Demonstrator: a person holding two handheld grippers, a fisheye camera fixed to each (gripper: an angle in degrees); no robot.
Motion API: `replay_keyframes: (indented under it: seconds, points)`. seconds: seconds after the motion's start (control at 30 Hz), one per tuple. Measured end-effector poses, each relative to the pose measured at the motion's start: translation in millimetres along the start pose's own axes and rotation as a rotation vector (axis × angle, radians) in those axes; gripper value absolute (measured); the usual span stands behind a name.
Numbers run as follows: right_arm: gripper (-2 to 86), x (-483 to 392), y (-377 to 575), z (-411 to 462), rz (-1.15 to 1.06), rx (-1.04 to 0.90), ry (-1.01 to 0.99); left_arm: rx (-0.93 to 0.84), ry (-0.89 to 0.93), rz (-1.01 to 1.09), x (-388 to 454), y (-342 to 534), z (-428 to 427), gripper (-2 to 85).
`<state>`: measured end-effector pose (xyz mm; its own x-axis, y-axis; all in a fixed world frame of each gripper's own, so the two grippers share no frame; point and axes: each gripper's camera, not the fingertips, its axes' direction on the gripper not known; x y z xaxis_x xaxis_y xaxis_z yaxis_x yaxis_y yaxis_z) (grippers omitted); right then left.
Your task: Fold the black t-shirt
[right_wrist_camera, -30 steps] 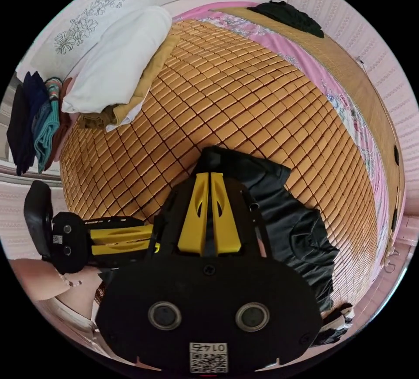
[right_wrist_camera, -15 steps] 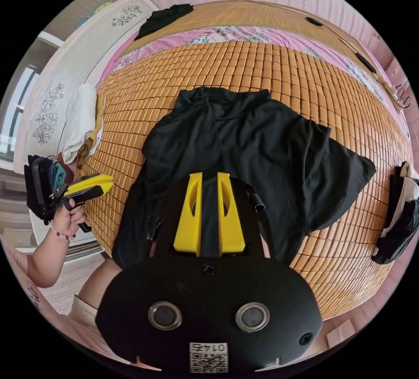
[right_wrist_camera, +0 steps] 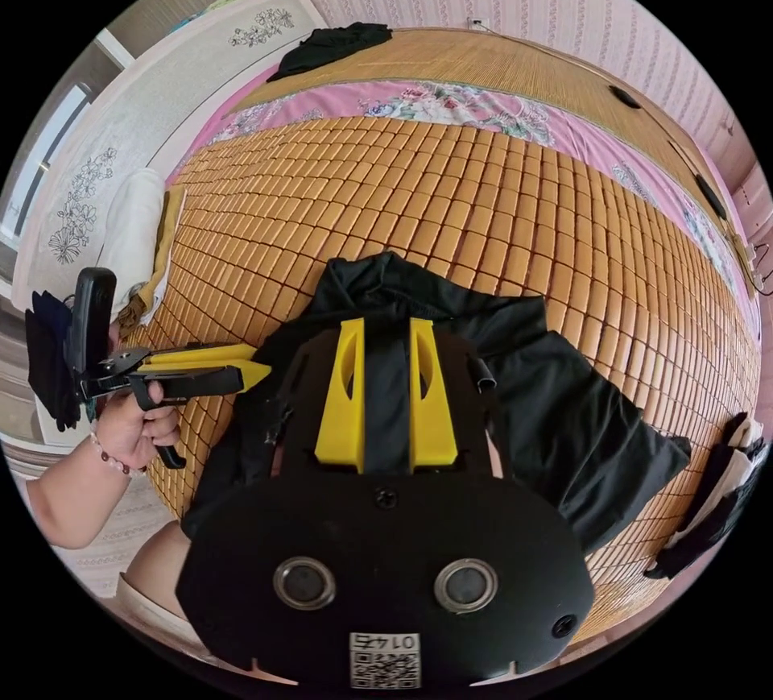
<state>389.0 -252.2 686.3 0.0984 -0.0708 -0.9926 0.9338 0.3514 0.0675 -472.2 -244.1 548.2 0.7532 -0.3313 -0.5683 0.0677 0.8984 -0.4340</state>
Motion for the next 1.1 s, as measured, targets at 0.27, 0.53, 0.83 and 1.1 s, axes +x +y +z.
replay_keyframes:
  seconds: [0.27,0.53,0.83,1.1]
  points:
    - [0.2,-26,27,-46,-0.073,0.117,-0.166,0.229,-0.052,-0.015,8,65,-60,-0.9]
    - [0.0,-198,9,-53,-0.363,0.227,-0.348,0.497,-0.205,-0.150,0,168,-133,-1.0]
    - [0.0,-402,18,78,-0.484,0.113,-0.314,0.540,-0.439,-0.296,-42,235,-155,-1.0]
    - [0.1,-493,25,149,-0.627,-0.002,-0.244,0.528,-0.446,-0.389,-75,264,-155,-1.0]
